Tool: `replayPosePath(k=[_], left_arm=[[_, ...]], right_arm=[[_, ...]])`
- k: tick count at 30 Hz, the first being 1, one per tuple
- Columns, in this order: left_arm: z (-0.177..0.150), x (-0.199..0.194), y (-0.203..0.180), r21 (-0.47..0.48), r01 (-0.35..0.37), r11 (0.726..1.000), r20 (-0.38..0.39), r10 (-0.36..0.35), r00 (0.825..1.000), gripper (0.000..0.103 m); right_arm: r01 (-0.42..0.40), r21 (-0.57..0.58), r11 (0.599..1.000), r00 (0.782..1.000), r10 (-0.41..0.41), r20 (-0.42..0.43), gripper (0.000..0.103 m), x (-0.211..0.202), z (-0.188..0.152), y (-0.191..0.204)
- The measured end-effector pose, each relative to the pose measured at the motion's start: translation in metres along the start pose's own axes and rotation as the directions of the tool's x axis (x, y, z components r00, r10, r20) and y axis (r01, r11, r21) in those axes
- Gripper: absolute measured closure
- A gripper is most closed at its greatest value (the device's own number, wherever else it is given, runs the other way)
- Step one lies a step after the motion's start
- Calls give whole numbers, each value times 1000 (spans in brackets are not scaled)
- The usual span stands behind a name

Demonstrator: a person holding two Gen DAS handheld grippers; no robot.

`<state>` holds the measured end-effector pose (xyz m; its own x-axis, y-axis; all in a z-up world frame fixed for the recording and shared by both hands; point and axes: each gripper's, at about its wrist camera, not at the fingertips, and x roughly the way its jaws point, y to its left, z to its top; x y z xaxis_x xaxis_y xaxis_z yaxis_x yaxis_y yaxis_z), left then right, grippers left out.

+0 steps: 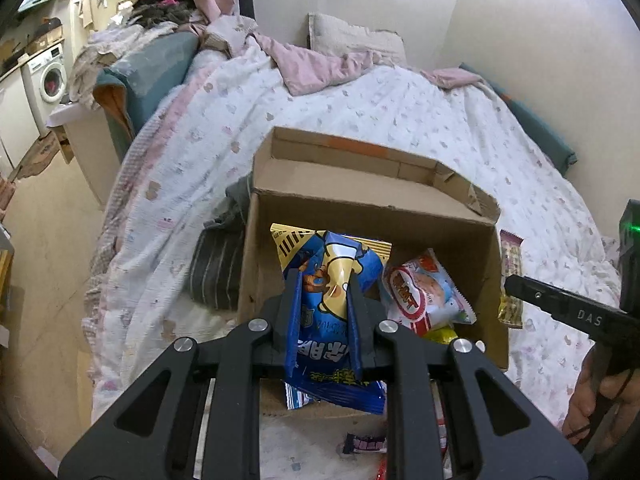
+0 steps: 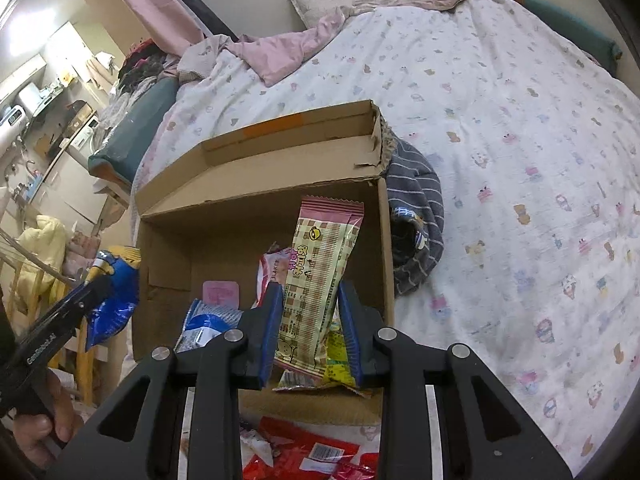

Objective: Organize snacks
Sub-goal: 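Carry the blue-yellow bag and wafer bar into the box with both grippers, then open both grippers to drop the bag and wafer bar into the box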

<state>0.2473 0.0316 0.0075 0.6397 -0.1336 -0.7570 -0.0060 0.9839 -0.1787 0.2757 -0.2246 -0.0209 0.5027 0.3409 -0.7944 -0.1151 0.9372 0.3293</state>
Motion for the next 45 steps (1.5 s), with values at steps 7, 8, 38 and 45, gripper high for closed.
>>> replayPosePath(k=[7, 8, 38, 45], left_arm=[[1, 21, -7, 27, -16, 1000, -15, 16, 1000, 86], [0, 23, -9, 35, -20, 999, -18, 20, 1000, 86], [-11, 45, -16, 95, -59, 994, -77, 66, 995, 82], [-9, 35, -16, 85, -57, 995, -30, 60, 998, 25]], right_arm=[[1, -12, 1000, 1000, -1, -3, 73, 12, 1, -2], [2, -13, 1000, 1000, -2, -4, 73, 13, 0, -2], [-25, 16, 1000, 998, 26, -65, 72, 40, -1, -10], [-38, 26, 999, 998, 39, -49, 68, 35, 0, -12]])
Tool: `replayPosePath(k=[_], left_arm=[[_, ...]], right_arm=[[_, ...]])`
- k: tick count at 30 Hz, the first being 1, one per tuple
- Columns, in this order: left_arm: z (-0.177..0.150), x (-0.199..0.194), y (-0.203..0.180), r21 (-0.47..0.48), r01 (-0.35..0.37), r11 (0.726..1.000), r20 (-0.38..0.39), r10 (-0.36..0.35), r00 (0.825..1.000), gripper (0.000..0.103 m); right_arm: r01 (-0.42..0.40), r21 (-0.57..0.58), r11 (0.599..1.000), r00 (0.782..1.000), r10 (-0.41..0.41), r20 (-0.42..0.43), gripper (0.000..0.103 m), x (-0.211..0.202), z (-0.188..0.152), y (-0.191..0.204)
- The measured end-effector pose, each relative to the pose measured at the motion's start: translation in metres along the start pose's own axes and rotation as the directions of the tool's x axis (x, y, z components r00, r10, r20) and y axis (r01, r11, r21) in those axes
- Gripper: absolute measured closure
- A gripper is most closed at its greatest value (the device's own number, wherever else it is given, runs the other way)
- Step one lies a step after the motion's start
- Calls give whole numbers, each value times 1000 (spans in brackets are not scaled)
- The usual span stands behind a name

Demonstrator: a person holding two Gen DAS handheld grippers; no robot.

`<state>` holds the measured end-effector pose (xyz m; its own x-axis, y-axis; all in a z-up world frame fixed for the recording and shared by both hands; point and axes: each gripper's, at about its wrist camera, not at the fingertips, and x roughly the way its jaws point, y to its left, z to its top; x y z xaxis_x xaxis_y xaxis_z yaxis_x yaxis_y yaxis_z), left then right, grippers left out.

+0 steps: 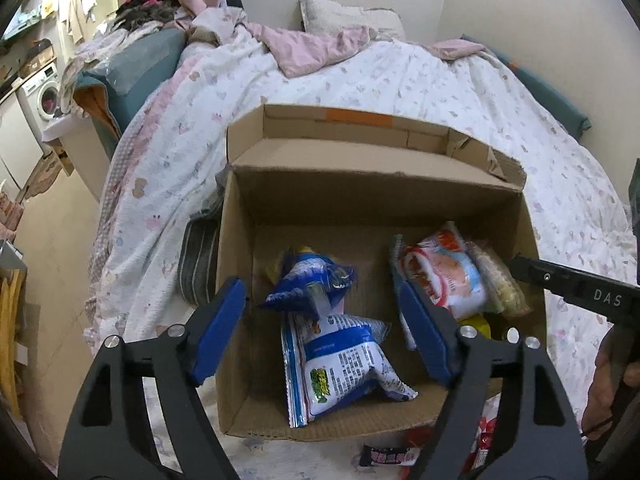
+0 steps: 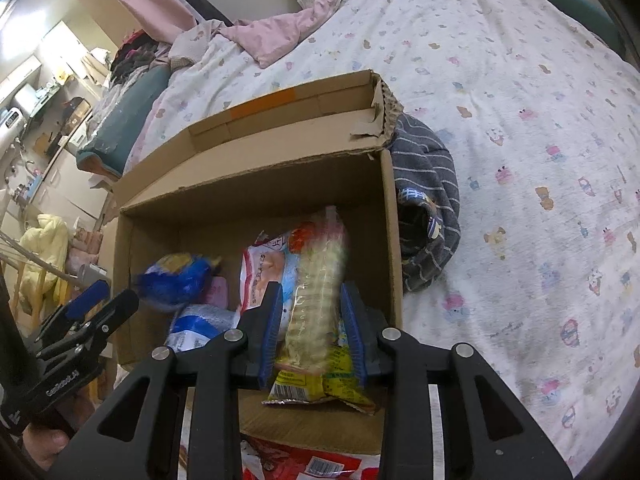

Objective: Organize snacks
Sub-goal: 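Open both grippers to drop the bag and wafer bar into the box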

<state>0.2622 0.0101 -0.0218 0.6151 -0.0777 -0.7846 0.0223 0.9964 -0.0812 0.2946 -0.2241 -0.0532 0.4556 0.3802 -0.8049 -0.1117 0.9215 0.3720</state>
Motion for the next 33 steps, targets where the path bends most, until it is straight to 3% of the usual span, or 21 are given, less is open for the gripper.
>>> replayPosePath(k=[1, 3, 4, 13, 19, 29, 33], left_arm=[[0, 0, 0, 5, 3, 1000, 1, -3, 1000, 25], [0, -1, 0, 9, 2, 1000, 4, -2, 1000, 25], [0, -1, 0, 9, 1, 1000, 3, -1, 1000, 25], [1, -2, 1, 2, 8, 1000, -1, -8, 1000, 25], [-2, -20, 1, 4, 2, 1000, 37, -3, 999, 25], [-30, -67, 2, 56, -71, 996, 74, 66, 995, 25], [-48, -77, 14, 38, -89, 995, 45, 88, 995, 25]], right_arm=[[-2, 2, 1000, 1000, 2, 1, 64, -1, 0, 0], [-17, 6, 1000, 1000, 17, 19, 33, -4, 0, 0], [-17, 5, 1000, 999, 17, 28, 30, -5, 0, 1], [-25, -14, 1000, 999, 25, 36, 30, -18, 2, 12], [-26, -21, 999, 998, 27, 52, 30, -33, 1, 20], [-59, -6, 998, 996, 59, 62, 30, -60, -20, 30], [-50, -30, 998, 997, 51, 55, 30, -68, -37, 34]])
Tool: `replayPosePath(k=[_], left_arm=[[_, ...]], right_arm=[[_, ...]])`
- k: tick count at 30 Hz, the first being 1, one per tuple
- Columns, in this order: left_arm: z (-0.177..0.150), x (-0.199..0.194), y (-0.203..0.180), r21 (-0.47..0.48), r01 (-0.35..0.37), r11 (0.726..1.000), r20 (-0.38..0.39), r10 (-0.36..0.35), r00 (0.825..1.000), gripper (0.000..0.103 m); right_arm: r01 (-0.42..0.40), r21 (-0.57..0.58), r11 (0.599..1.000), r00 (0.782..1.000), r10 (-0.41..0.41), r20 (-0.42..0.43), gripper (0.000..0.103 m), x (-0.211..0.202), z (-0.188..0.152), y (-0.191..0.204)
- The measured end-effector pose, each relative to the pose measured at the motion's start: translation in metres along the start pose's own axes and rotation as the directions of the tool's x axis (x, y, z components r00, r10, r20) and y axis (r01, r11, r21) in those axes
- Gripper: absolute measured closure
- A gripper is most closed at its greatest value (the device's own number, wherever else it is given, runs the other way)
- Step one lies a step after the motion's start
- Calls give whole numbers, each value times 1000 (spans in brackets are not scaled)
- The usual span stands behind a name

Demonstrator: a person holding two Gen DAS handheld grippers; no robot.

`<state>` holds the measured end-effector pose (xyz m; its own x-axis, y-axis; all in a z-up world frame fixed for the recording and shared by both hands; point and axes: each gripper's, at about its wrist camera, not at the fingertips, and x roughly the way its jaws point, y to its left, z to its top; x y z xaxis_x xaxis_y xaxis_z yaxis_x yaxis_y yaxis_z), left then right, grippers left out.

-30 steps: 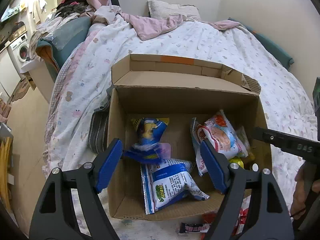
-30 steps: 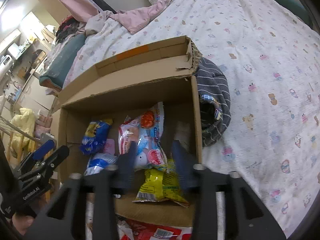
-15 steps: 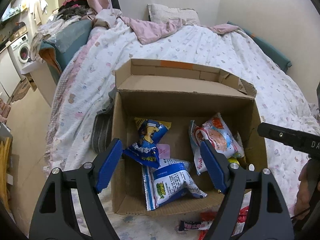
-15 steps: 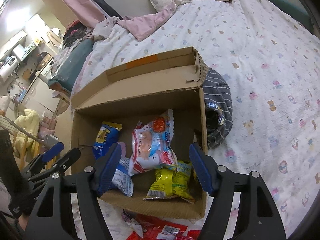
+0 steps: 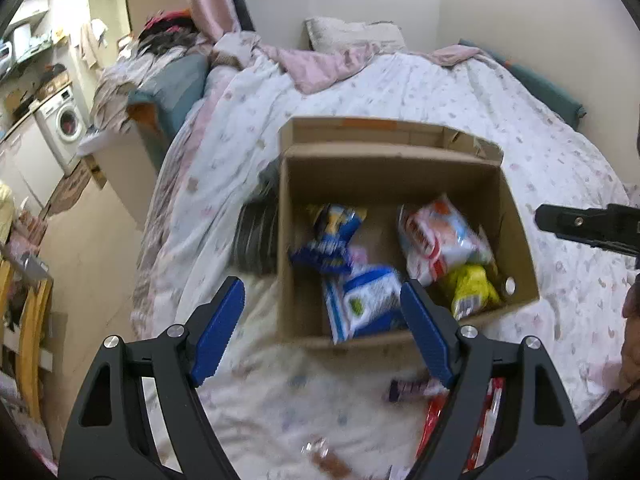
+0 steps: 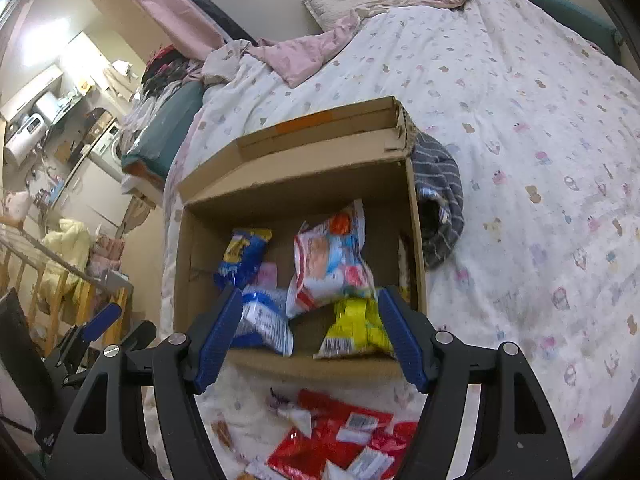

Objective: Organize snacks
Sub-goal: 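Open both grippers to drop the bag and wafer bar into the box, then grasp the white 'Life' chicken-flavour bag with the right gripper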

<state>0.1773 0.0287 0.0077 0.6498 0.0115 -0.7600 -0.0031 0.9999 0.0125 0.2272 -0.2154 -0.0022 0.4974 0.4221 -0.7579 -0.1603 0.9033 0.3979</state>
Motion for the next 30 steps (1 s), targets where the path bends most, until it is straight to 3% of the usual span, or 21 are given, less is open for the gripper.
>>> replayPosePath(k=[6, 13, 20, 23, 25, 30], left_arm=[[-25, -6, 18, -68, -5, 998, -65, 1, 998, 25], [-54, -3, 27, -92, -31, 995, -145, 18, 989, 25], [-68, 0, 25, -71, -27, 997, -175, 14, 984, 25], [-69, 0, 23, -65, -17, 998, -179, 5, 984, 25], [-68, -1, 23, -72, -9, 997, -178, -4, 984, 25], [-67, 1, 22, -88, 3, 996, -183, -19, 983, 25]], right_arm=[[26, -33, 999, 999, -27, -27, 30, -7, -24, 3], [-7, 2, 1000, 999, 7, -49, 28, -22, -60, -5], [-13, 48, 999, 991, 19, -129, 7, -30, -90, -20], [22, 59, 998, 971, -7, -237, 2, -19, -110, -28], [66, 70, 995, 944, -39, -326, 1, -7, -127, -34], [24, 55, 998, 884, 4, -467, 2, 18, -153, -25]])
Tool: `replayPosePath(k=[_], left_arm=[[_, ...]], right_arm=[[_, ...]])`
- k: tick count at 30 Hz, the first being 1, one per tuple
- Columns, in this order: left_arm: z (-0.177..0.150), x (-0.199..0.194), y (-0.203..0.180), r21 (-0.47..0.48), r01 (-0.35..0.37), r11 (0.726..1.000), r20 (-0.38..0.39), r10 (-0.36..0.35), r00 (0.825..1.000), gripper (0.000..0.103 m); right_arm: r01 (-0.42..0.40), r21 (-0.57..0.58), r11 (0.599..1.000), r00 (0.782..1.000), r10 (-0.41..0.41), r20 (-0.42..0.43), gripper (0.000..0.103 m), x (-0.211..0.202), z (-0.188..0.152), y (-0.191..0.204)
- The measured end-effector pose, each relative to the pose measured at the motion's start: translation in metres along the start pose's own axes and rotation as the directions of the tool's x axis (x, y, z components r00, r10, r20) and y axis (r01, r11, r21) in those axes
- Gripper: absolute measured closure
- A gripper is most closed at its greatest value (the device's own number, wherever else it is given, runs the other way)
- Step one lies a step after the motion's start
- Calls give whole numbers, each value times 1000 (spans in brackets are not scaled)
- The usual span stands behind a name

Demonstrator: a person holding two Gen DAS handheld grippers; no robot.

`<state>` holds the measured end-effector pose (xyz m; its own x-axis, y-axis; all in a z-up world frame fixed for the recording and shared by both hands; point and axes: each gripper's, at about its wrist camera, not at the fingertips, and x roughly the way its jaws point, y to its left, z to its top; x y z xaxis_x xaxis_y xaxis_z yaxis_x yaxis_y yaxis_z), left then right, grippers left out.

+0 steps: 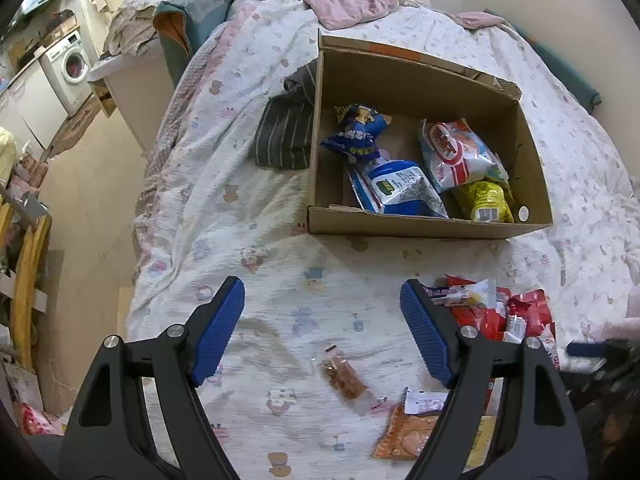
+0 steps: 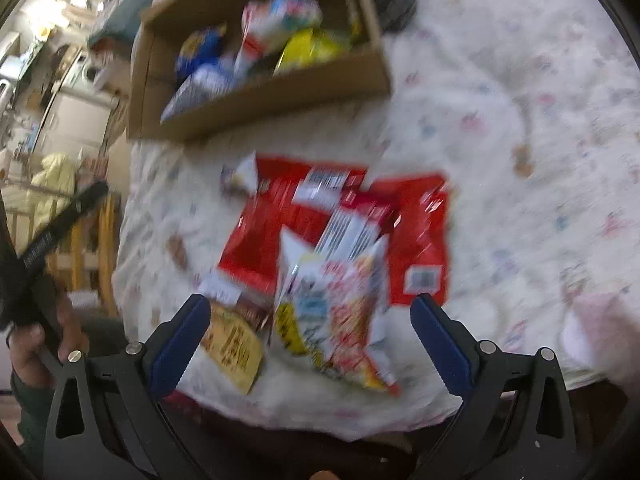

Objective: Organize snacks
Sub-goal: 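Grasp the white 'Life' chicken-flavour bag with the right gripper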

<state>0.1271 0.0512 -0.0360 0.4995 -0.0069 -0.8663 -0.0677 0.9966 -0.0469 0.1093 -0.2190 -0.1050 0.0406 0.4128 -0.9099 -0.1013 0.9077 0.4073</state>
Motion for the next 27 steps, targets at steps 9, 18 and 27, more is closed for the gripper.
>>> replayPosePath(k=[9, 18, 27], left_arm=[[-1, 3, -1, -11, -10, 1000, -11, 9, 1000, 25], [-2, 5, 5, -34, 3, 999, -24, -4, 1000, 25], [2, 10, 6, -74, -6, 997, -42, 3, 999, 25]], right_arm=[[137, -1, 991, 987, -137, -81, 25, 44, 7, 2], [98, -45, 994, 995, -98, 9, 40, 19, 2, 7], [-80, -74, 994, 975, 94, 202, 41, -67, 21, 14]])
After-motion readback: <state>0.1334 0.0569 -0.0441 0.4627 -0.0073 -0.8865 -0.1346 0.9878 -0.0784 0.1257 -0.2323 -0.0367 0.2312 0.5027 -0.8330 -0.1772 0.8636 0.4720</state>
